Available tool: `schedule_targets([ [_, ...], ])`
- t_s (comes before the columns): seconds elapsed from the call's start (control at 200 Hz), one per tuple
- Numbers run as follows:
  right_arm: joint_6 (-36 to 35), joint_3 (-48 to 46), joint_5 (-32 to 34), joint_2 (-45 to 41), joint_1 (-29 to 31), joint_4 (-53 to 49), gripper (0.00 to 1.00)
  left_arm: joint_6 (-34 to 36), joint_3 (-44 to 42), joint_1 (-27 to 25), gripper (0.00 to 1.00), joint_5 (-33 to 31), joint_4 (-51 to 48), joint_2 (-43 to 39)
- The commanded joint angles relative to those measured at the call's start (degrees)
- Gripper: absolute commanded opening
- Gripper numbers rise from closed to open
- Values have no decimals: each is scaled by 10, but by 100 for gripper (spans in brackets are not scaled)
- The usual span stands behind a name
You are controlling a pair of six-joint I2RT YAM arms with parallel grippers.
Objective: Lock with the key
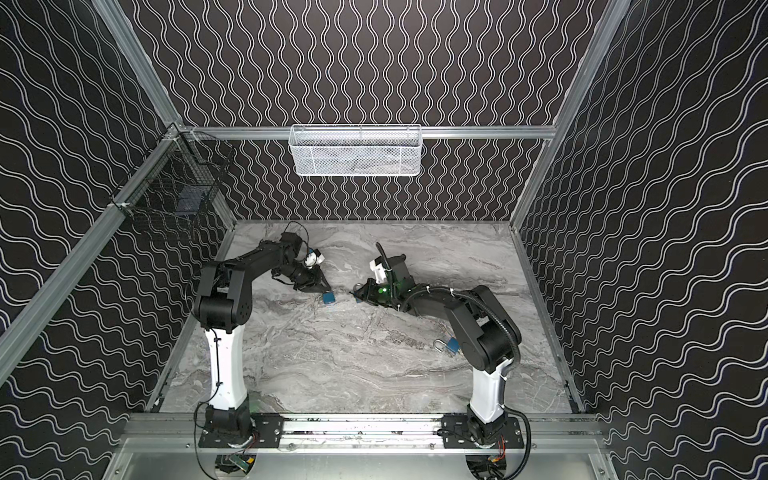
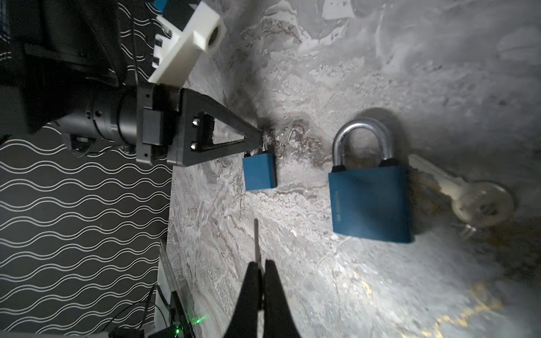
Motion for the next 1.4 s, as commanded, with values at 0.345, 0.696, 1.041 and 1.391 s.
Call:
schedule_targets([
  [0.345, -10, 100, 92, 71, 49, -50, 0, -36, 9, 4, 39, -46, 36, -21],
  [0.696, 8, 138, 161, 106, 61, -61, 0, -187, -140, 9, 44, -35, 207, -219],
  [1.041, 26, 174, 204, 135, 73, -73, 0, -274, -326, 16, 48, -99, 312, -446],
  [1.391, 34, 180, 242, 152, 88, -67, 0, -281, -393, 36, 54, -169, 279, -638],
])
